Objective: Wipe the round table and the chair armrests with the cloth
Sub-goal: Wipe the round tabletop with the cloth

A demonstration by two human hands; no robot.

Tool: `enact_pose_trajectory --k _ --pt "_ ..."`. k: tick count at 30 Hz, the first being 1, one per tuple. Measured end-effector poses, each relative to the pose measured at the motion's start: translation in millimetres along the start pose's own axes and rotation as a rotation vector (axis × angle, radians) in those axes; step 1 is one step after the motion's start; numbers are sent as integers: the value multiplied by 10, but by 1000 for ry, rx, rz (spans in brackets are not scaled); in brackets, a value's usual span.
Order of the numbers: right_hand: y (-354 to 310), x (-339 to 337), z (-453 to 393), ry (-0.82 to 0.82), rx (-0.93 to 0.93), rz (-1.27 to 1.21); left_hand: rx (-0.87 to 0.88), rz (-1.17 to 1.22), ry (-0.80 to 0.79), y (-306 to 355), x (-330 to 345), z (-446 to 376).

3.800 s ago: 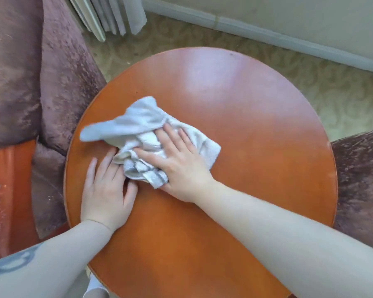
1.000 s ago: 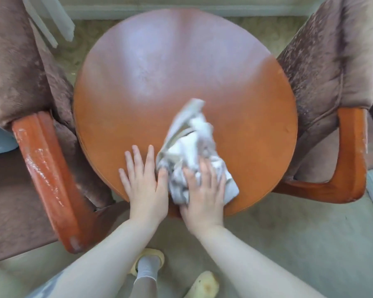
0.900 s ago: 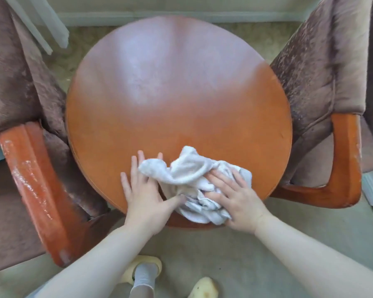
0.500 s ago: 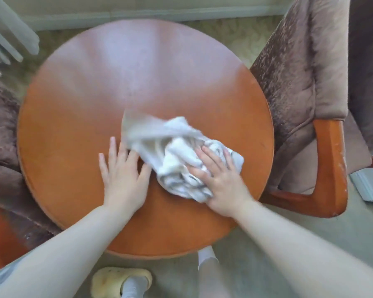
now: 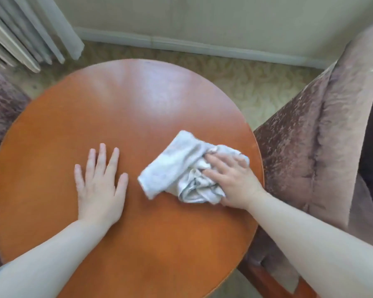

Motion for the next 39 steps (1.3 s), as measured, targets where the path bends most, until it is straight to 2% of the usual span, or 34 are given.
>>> enact_pose_trajectory --k 1,3,4,5,6,7,10,11,12,13,14,16,17,18,19,20,21,24,25,26,27,28,30,31,32,34,36,37,38,39 --pt "306 7 -123 13 241 -16 20 -25 -9 0 8 -17" --pt "629 55 -414 137 957 -140 28 -60 -8 3 21 -27" --pt "547 103 -587 149 1183 -243 23 -81 -4 9 30 -23" --pt "356 126 -758 130 1271 -334 17 -102 -4 9 39 -12" --pt "166 116 -914 156 1272 -391 14 -118 -6 5 47 -1" --pt "-3 119 -1060 186 1125 -413 7 -124 -1 -8 46 6" --pt "-382 218 -953 61 -30 -228 -1 -113 21 -25 5 26" --pt "-225 191 -919 -7 -286 -161 20 -102 29 7 -9 24" --pt "7 196 -953 -41 -366 -118 52 -91 39 53 -18 29" --pt "231 185 -1086 -38 -275 -115 80 -83 47 88 -18 33" --pt "443 175 -1273 -10 -29 -140 97 -76 53 121 -17 38" --pt "641 185 -1664 99 688 -217 82 -70 58 118 -15 42" --pt "516 190 -1858 117 967 -278 66 -72 55 93 -13 41" --pt "278 180 -2046 77 1104 -340 52 -78 50 66 -9 40" --pt "40 166 -2239 45 1117 -366 31 -80 47 32 -8 38" --pt "-158 160 -2403 40 1030 -334 -6 -77 49 -4 -11 37" --pt "-326 191 -2508 26 813 -294 -52 -74 54 -32 -18 39" --pt "-395 196 -2330 -53 -57 -148 -130 -72 52 -52 -17 41" --pt "-235 168 -2293 -98 -219 -98 -133 -74 40 -51 -13 38" --pt "-53 160 -2316 -101 -226 -72 -131 -76 33 -49 -10 33" --pt "81 152 -2368 -77 -89 -92 -129 -77 30 -46 -8 27" --pt "125 155 -2412 -32 153 -152 -126 -77 28 -49 -11 28" --pt "-252 134 -2305 33 647 -272 -121 -71 36 -48 -18 40" --pt "-553 123 -2160 46 738 -323 -116 -65 51 -49 -22 38" --pt "-804 126 -1955 74 700 -374 -110 -61 61 -51 -21 38" --pt "-1044 195 -1314 51 376 -424 -99 -57 67 -58 -21 42" --pt "-800 196 -630 -3 181 -422 -91 -49 72 -53 -24 33" --pt "-564 181 -419 -25 179 -416 -82 -49 57 -36 -14 36" --pt "-291 164 -354 3 286 -431 -74 -53 40 -28 -11 34" --pt "-42 137 -388 59 520 -451 -65 -61 28 -28 -11 22"
Point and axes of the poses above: each hand's wrist, its own z-axis away from the middle knuckle, its own x-axis out of the palm, y = z × x, the point moved 5 cm from there along -z, towards the middle knuckle, and after that the axes turned 12 degrees about x, right-handed, at the moved point
